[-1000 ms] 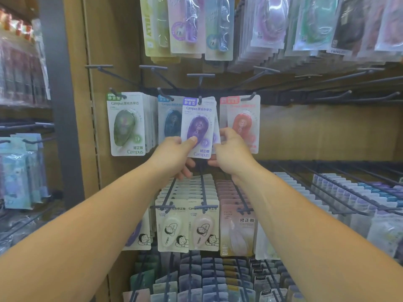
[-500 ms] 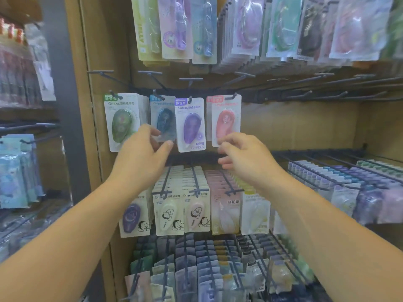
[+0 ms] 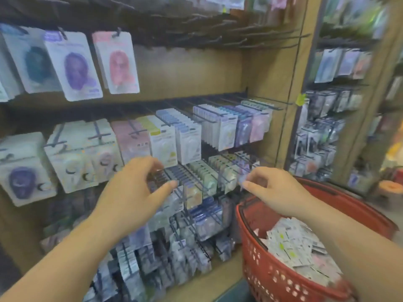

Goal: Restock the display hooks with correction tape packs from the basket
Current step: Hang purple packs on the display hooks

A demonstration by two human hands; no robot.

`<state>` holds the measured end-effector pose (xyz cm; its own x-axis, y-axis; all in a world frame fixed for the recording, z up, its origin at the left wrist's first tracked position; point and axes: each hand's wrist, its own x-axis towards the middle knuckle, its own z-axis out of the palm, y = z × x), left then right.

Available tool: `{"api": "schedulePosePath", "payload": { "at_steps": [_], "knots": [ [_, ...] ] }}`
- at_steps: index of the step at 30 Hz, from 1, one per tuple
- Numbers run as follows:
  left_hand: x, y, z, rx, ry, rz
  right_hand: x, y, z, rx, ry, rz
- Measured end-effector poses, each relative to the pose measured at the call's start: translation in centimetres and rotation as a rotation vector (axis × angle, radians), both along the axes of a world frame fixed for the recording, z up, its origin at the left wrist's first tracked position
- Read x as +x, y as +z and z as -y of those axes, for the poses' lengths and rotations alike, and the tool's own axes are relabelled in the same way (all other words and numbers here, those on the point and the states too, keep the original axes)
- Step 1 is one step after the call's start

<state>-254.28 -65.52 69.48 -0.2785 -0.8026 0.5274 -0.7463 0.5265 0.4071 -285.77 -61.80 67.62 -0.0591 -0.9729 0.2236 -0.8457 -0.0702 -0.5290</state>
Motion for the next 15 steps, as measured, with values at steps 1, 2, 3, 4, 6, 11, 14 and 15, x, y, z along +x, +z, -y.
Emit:
{"api": "schedulePosePath", "payload": {
  "at_steps": [1, 2, 3, 4, 6, 11, 14, 15],
  "knots": [
    [-1.7, -1.5, -0.4, 0.045, -0.034, 0.025, -1.5, -1.0, -0.9, 0.025, -0.025, -0.004],
    [-3.4, -3.2, -0.8, 0.092, -0.058, 0.061, -3.1, -1.9, -1.7, 0.054, -0.048, -0.015],
    [-5.1, -5.0, -1.3, 0.138, -0.081, 0.099, -4.7, -3.0, -2.3, 0.08, -0.064, -0.022],
    [-6.9, -6.7, -1.8, 0.18, -0.108, 0.129, -6.5, -4.1, -2.8, 0.105, -0.078, -0.03],
    [-10.5, -9.8, -2.6, 0.246, -0.159, 0.183, -9.9, -6.2, -3.5, 0.156, -0.1, -0.038],
    [-19.4, -15.4, -3.9, 0.341, -0.204, 0.318, -18.8, -11.2, -4.0, 0.309, -0.065, -0.056],
    [-24.1, -18.2, -4.4, 0.38, -0.173, 0.328, -23.7, -13.9, -3.8, 0.397, -0.01, -0.075],
    [-25.4, -19.3, -4.4, 0.371, -0.149, 0.33, -25.1, -14.6, -3.6, 0.423, 0.011, -0.085]
  ]
}}
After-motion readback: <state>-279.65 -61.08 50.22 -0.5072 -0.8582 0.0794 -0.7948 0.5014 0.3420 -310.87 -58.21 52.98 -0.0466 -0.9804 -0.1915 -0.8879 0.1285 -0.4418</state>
